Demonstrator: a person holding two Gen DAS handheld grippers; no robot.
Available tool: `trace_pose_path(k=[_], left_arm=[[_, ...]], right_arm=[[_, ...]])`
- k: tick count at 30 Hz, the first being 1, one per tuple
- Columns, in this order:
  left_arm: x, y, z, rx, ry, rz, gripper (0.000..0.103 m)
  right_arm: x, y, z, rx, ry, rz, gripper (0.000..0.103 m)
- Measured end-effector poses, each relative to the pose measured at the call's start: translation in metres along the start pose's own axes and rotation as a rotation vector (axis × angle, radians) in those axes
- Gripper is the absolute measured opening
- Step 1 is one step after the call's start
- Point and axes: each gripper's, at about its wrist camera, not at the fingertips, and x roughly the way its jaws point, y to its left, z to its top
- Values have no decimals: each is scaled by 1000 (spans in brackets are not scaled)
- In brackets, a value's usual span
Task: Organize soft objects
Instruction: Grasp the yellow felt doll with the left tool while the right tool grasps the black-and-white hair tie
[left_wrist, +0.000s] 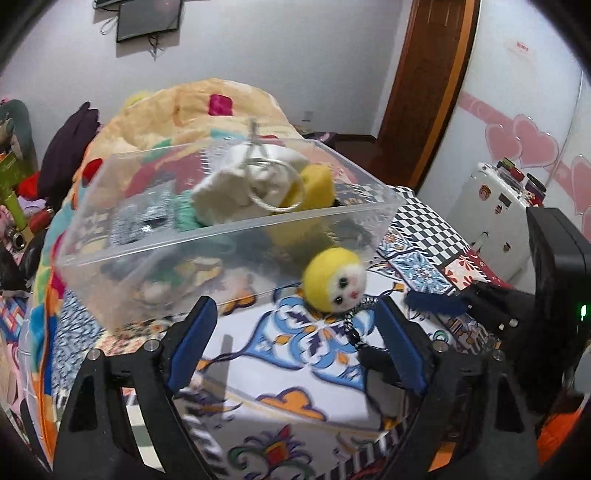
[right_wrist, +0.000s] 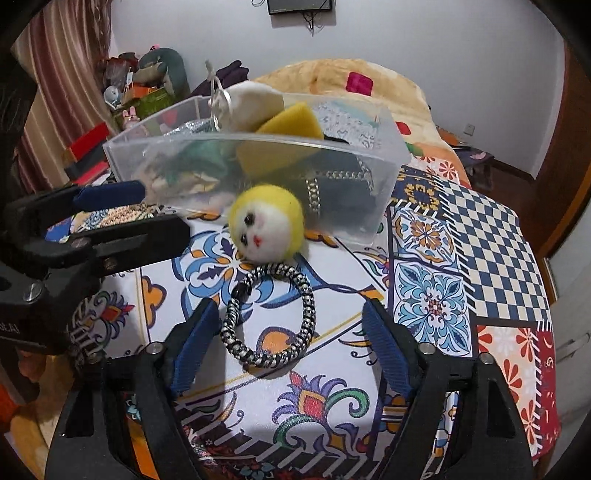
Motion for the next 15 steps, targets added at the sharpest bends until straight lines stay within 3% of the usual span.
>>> trace_pose_path(k=[2,5,9,15], left_arm=[[9,-7,5,15,21,-9,74],[18,-14,9,26,41,-9,74],[31,-19,11,20,75,-11,72],[45,-19,15,-6,129,-48,47]], right_arm=[[-2,1,-2,-4,-12,-8,53],[-5,-3,-3,10,-24,-13,41],[-7,-7,-4,23,-33,-11,32],[-10,-12,-6,29,-38,-24,20]])
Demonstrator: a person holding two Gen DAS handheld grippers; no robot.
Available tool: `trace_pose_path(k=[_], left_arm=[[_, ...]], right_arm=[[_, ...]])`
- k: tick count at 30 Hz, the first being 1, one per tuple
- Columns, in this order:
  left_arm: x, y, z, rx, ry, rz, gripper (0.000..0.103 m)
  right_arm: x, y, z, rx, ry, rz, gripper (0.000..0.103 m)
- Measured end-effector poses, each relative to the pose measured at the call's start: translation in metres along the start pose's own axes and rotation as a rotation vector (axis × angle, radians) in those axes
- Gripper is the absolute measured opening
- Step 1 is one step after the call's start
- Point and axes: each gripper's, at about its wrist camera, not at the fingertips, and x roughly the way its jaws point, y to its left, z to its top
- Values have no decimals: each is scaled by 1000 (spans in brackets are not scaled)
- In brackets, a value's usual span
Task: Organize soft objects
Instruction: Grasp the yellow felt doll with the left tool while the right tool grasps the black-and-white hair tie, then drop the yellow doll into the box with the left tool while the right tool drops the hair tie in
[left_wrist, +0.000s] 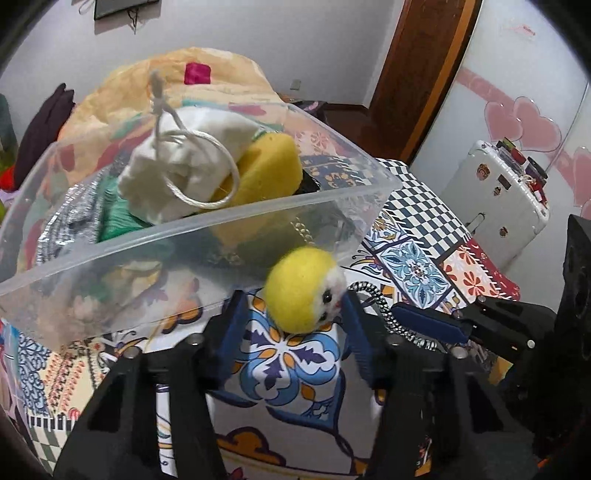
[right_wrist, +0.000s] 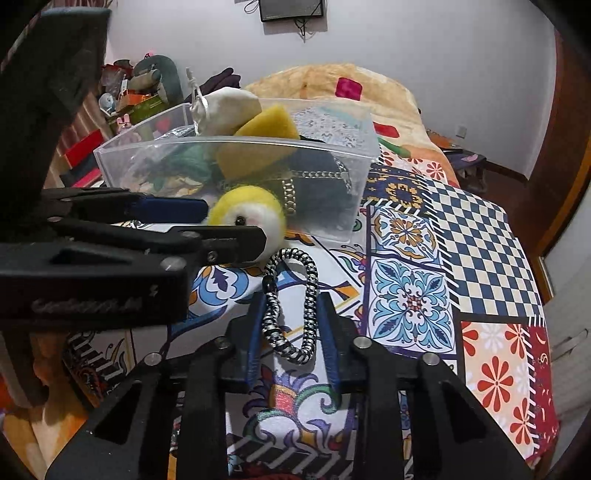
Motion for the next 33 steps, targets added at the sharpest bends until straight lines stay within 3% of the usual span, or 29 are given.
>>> trace_pose_path(k=[2,12,21,33], left_arm=[[1,-2,0,8,1,-5,41],[-15,5,-12,-5,-39,-26,39],[-61,24,-17,-24,-169,-1,39],[-112,51,6,-44,-339,60,39]], right_arm=[[-2,-6,-2,22,-2,0,14],[-19,-14,0,71,-60,-11,12],[-40,-12,22,59,-138,-28,12],[-54,-2,66,-5,-263,-53,12]])
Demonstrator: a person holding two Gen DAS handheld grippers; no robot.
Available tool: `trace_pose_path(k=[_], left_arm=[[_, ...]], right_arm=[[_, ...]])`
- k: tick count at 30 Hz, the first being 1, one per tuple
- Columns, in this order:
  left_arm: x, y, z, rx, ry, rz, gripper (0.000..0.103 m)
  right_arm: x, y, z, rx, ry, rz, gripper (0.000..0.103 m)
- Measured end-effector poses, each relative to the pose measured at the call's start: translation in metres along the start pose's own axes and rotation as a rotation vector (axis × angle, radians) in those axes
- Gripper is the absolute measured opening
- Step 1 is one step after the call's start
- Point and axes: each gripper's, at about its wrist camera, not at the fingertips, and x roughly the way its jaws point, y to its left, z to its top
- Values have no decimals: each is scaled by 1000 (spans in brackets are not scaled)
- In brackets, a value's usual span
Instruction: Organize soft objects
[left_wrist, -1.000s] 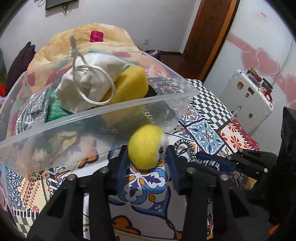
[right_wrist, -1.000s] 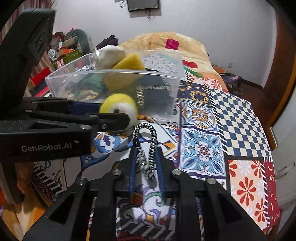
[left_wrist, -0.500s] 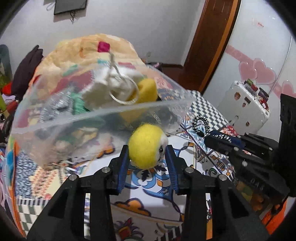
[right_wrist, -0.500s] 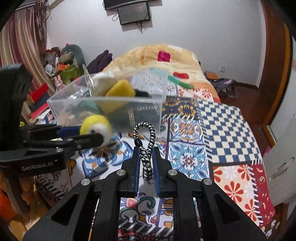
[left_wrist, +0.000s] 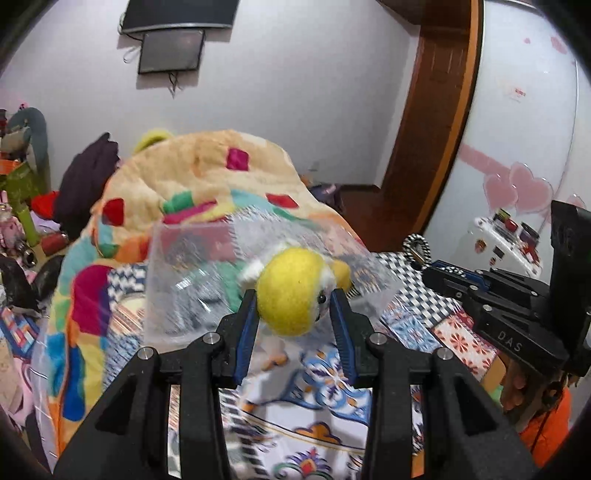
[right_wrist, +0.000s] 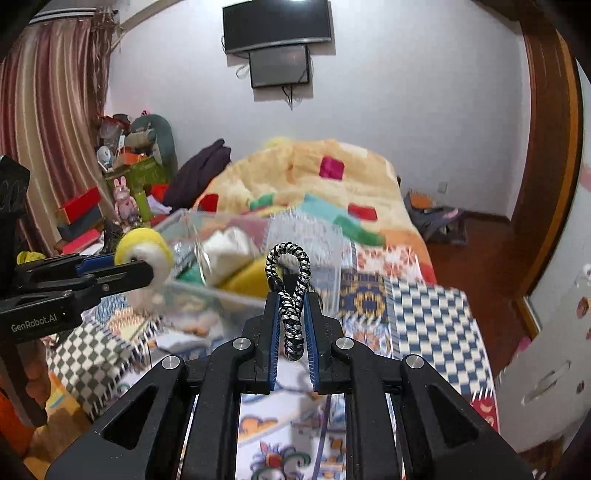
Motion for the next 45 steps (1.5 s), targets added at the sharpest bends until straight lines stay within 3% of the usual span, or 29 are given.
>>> trace_pose_path(k=[8,20,21,26,29,37,42,45], left_arm=[[15,20,15,-1,-26,77,39],[60,34,1,15,72,142,42],[60,33,0,17,72,142,43],[57,34,-1,7,59,134,61],[49,33,0,4,41,137,65],[16,28,7,0,-31,113,68],[-15,20,14,10,-102,94,70],[-36,12,17,30,-154,92,75]], right_arm=[[22,4,17,-22,-11,-5,12],[71,8,13,-53,73,-35,12],[71,9,13,-56,77,-39,13],[69,8,12,-59,74,-61,45],[63,4,14,-40,72,-46,50],[41,9,25,-44,23,-8,51],[11,17,36,-54,-57,14,52],[-11,23,41,-51,-121,28,61]])
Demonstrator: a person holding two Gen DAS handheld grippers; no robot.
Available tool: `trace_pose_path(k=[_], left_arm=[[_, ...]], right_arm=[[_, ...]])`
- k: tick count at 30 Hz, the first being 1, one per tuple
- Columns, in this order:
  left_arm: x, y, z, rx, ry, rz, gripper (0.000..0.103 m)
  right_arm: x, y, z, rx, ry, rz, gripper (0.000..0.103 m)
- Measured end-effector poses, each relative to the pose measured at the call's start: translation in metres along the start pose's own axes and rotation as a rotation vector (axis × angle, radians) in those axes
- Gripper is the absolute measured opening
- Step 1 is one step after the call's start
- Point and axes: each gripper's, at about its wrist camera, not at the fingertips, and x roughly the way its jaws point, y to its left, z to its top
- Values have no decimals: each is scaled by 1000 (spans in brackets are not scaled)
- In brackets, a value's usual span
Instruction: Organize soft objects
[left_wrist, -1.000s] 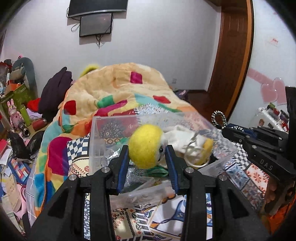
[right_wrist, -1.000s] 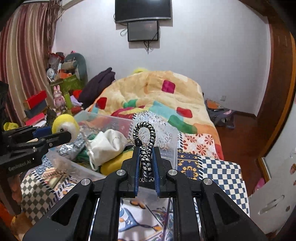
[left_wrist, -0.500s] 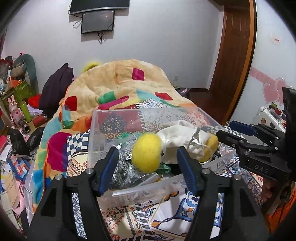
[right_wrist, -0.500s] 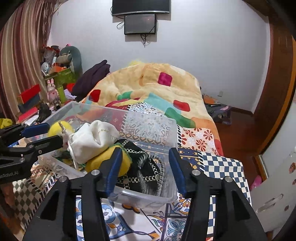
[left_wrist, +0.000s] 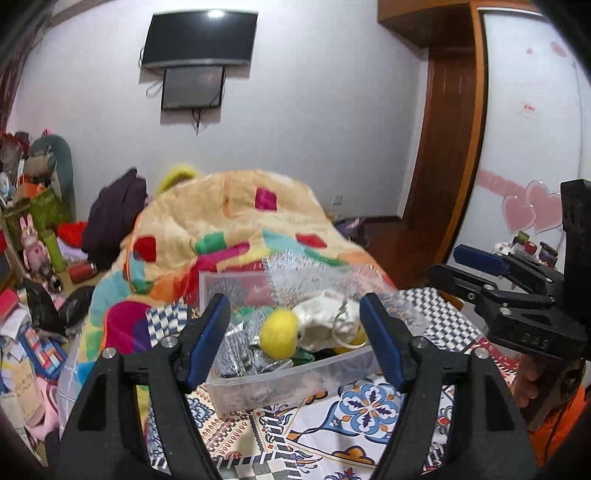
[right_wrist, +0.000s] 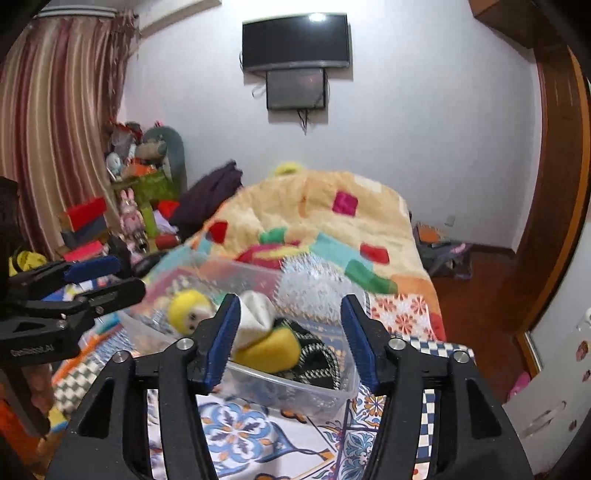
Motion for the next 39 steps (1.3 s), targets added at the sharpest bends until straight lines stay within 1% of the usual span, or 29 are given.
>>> trace_pose_path(k=[1,2,4,6,8,9,10,11,13,16,18,20,22,39], left_arm=[[-5,-1,2,3,-15,-2,75],[-12,-3,3,8,-30,-6,76],[-24,-6,6,16,-54,-14,77],[-35,-9,8,19,-75,-18,80],[-43,-10,9,19,-95,-22,85],[-48,-12,9,21,-110,-23,86],[-52,-12,10,23,-119,-22,89],[-57,-13,10,23,-133,-23,93],[-63,-14,9,20,-150,-24,97],[-69,-16,7,23,-165,-25,98],[-71,-16,7,28,-169,-26,99],[-73,-17,5,29,-175,-21,100],[-74,-17,3,28,-184,-16,102],[-67,-13,-1,10,-169,0,102]], right_arm=[[-8,2,2,1,-24,2,64],[-13,4,4,1,-43,3,66],[-24,7,7,2,-75,6,67],[-34,10,10,7,-102,11,69],[-42,13,12,13,-125,15,70],[-45,14,12,13,-132,16,70],[-49,16,13,13,-142,16,72],[-51,17,12,14,-152,12,79],[-57,19,10,17,-180,-1,86],[-60,20,7,24,-192,1,87],[-60,21,6,27,-193,5,89],[-59,23,5,26,-200,-5,97],[-60,24,3,24,-210,-9,101],[-61,23,-5,31,-197,7,101]])
